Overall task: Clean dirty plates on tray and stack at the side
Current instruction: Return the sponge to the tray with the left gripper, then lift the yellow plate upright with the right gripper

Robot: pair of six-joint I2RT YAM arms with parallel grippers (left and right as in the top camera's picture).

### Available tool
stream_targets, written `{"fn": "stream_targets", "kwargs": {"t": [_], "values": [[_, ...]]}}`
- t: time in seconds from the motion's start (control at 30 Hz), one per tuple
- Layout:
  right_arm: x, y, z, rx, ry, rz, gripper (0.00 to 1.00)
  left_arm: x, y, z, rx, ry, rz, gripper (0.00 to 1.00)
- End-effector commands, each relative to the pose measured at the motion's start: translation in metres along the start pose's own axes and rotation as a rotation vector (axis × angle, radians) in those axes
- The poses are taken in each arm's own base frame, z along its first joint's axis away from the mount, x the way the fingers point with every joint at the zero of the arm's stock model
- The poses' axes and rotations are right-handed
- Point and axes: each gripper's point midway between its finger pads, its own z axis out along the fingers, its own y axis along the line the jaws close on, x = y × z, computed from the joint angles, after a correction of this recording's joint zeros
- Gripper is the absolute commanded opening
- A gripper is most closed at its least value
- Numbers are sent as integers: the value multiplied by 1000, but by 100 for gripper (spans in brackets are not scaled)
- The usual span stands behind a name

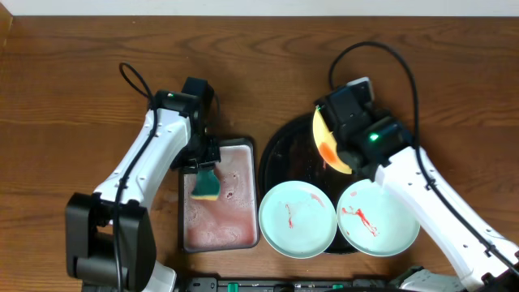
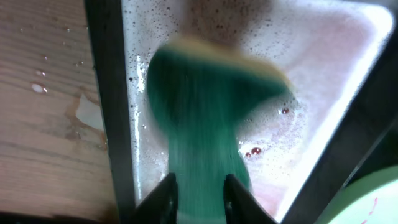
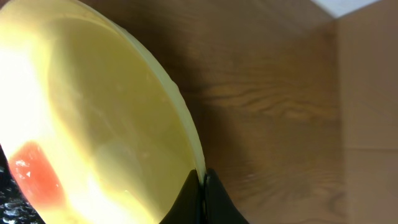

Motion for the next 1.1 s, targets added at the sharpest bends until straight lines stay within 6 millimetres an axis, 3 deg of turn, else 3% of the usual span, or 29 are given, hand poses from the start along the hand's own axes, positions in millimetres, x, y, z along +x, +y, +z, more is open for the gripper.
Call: {"fn": "stream_targets", "kwargs": {"t": [0.0,0.1,0.27,0.43,0.53,1.07], "values": [[-5,-7,-17,99,-55,-75,1,0,1,-24,28,-85,20,37],[-4,-3,-25,120,-72,-108,1,2,1,-41,54,-146,23,51],[-9,-7,-39,207,-123,-134,1,7,2,-62,86,-220,26,61],[-13,-2,-49,235,-164,-158,1,8,2,-67,94,-237,27,70],[-13,0,-51,227,-174,-131,1,8,2,-67,94,-238,27,80],[-13,2,-52,221,-179,-112,1,8,2,-67,94,-238,27,82]]}}
